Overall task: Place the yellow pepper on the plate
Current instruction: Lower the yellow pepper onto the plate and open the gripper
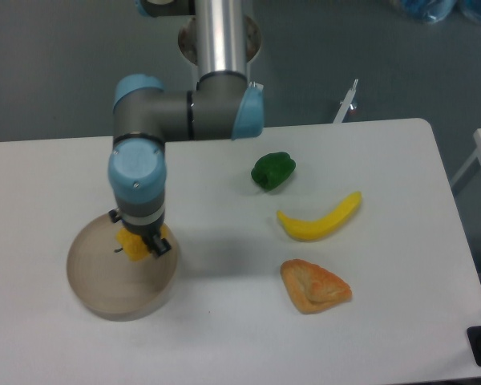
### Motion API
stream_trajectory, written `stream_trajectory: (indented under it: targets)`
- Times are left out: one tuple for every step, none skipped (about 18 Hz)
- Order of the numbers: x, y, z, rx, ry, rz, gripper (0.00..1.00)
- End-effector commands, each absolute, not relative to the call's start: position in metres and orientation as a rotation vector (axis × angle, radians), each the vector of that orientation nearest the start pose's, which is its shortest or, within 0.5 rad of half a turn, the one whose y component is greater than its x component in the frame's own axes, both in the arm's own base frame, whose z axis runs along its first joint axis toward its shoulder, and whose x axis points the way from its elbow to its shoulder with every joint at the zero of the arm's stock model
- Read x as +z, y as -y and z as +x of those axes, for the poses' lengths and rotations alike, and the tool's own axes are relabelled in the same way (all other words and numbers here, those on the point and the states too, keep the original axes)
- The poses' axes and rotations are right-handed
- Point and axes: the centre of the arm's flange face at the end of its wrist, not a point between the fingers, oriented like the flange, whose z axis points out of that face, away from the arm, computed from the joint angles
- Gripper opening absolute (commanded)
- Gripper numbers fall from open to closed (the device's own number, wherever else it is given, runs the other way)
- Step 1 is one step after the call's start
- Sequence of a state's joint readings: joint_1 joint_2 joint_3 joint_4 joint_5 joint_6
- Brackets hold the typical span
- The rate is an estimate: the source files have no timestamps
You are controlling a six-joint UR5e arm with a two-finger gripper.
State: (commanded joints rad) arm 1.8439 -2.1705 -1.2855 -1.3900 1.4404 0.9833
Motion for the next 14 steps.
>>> stream_trajectory:
  targets:
    - [0.275,-0.717,-0.045,-0.271,-1.087,-2.952,0.58]
    - [0.272,-0.722,-0.042,-0.244,-1.093,-2.931,0.72]
    - [0.269,-0.727,-0.038,-0.221,-1.084,-2.914,0.86]
    - [0.267,-0.730,-0.037,-0.203,-1.062,-2.910,0.94]
    - [0.265,-0.732,-0.036,-0.186,-1.040,-2.906,1.00]
    - [0.267,-0.732,-0.036,-0.183,-1.039,-2.904,1.00]
    - [0.273,-0.732,-0.036,-0.174,-1.038,-2.897,1.00]
    - [0.281,-0.731,-0.036,-0.165,-1.036,-2.888,1.00]
    - [0.288,-0.730,-0.037,-0.157,-1.031,-2.880,1.00]
    - [0.296,-0.729,-0.039,-0.147,-1.027,-2.872,1.00]
    - [0.306,-0.727,-0.042,-0.134,-1.018,-2.864,1.00]
    - [0.317,-0.724,-0.049,-0.120,-1.000,-2.857,1.00]
    - [0.330,-0.721,-0.063,-0.099,-0.975,-2.848,1.00]
    - [0.352,-0.715,-0.081,-0.065,-0.944,-2.832,1.00]
